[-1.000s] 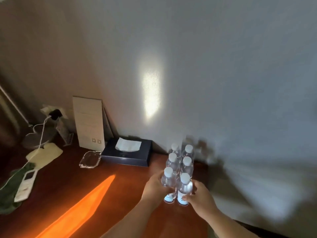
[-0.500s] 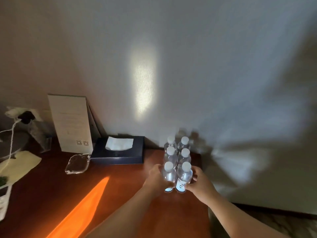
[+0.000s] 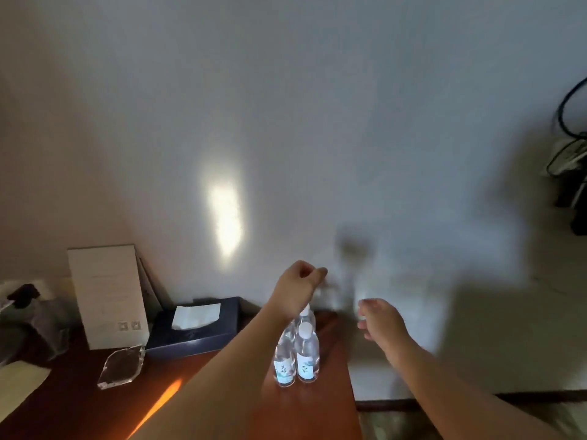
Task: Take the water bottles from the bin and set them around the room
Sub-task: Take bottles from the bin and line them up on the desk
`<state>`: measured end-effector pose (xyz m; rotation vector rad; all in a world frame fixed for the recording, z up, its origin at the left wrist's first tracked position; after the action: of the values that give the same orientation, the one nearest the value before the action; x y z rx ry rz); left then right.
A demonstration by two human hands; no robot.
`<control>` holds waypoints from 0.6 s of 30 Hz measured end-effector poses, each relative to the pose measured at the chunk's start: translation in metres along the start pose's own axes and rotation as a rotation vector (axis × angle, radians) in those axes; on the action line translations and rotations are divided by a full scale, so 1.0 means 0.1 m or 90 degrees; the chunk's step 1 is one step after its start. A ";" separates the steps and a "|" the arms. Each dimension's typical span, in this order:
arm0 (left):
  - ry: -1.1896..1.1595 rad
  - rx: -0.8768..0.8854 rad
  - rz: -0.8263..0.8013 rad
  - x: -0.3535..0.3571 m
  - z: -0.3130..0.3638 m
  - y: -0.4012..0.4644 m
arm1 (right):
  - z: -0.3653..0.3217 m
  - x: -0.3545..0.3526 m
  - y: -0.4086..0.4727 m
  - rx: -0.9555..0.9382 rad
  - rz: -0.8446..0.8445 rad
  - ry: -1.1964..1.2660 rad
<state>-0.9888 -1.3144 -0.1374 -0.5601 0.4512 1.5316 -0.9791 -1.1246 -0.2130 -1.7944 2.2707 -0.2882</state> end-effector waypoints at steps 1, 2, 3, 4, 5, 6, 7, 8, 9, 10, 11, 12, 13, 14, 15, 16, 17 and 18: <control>-0.014 0.011 -0.004 0.09 0.21 -0.01 | -0.15 -0.14 -0.05 0.004 0.005 0.037; -0.022 0.025 -0.014 0.21 0.43 -0.03 | -0.30 -0.31 -0.09 0.002 0.010 0.068; -0.025 0.041 -0.024 0.32 0.65 -0.04 | -0.44 -0.50 -0.13 -0.014 0.019 0.086; -0.032 0.057 -0.034 0.46 0.87 -0.07 | -0.57 -0.73 -0.18 -0.037 0.027 0.094; -0.049 0.071 -0.047 0.61 1.11 -0.12 | -0.68 -0.97 -0.22 -0.061 0.037 0.099; -0.074 0.079 -0.062 0.77 1.33 -0.17 | -0.77 -1.23 -0.27 -0.082 0.050 0.105; -0.097 0.086 -0.080 0.95 1.56 -0.24 | -0.83 -1.52 -0.33 -0.096 0.065 0.109; -0.116 0.096 -0.097 1.14 1.78 -0.33 | -0.89 -1.82 -0.41 -0.108 0.083 0.110; -0.129 0.108 -0.115 1.35 2.00 -0.42 | -0.92 -2.13 -0.49 -0.122 0.102 0.112; -0.144 0.120 -0.134 1.58 2.22 -0.53 | -0.94 -2.46 -0.57 -0.136 0.124 0.110; -0.160 0.131 -0.152 1.82 2.44 -0.65 | -0.94 -2.81 -0.66 -0.148 0.146 0.114; -0.171 0.142 -0.169 2.07 2.65 -0.78 | -0.93 -3.16 -0.76 -0.156 0.171 0.123; -0.173 0.155 -0.188 2.33 2.85 -0.93 | -0.90 -3.51 -0.88 -0.158 0.197 0.128; -0.168 0.168 -0.208 2.61 3.05 -1.10 | -0.85 -3.87 -1.02 -0.158 0.221 0.123; -0.157 0.184 -0.232 2.90 3.24 -1.27 | -0.79 -4.24 -1.16 -0.153 0.247 0.110; -0.142 0.205 -0.257 3.20 3.43 -1.46 | -0.72 -4.62 -1.30 -0.145 0.271 0.106; -0.128 0.224 -0.282 3.47 3.61 -1.64 | -0.62 -4.98 -1.41 -0.139 0.291 0.118; -0.121 0.242 -0.303 3.73 3.77 -1.80 | -0.54 -5.32 -1.53 -0.131 0.310 0.150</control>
<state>-0.8356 -0.7828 -0.0507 -0.1997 0.4137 0.9969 -0.7358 -0.6418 -0.0847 -1.2763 2.9020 -0.1867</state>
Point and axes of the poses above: each hand's wrist, its own y-axis towards the middle knuckle, its own x-axis out of the palm, z = x × y, the point moved 2 cm from there along y, towards the middle knuckle, and after that the axes turned 13 degrees about y, right-handed, at the moved point
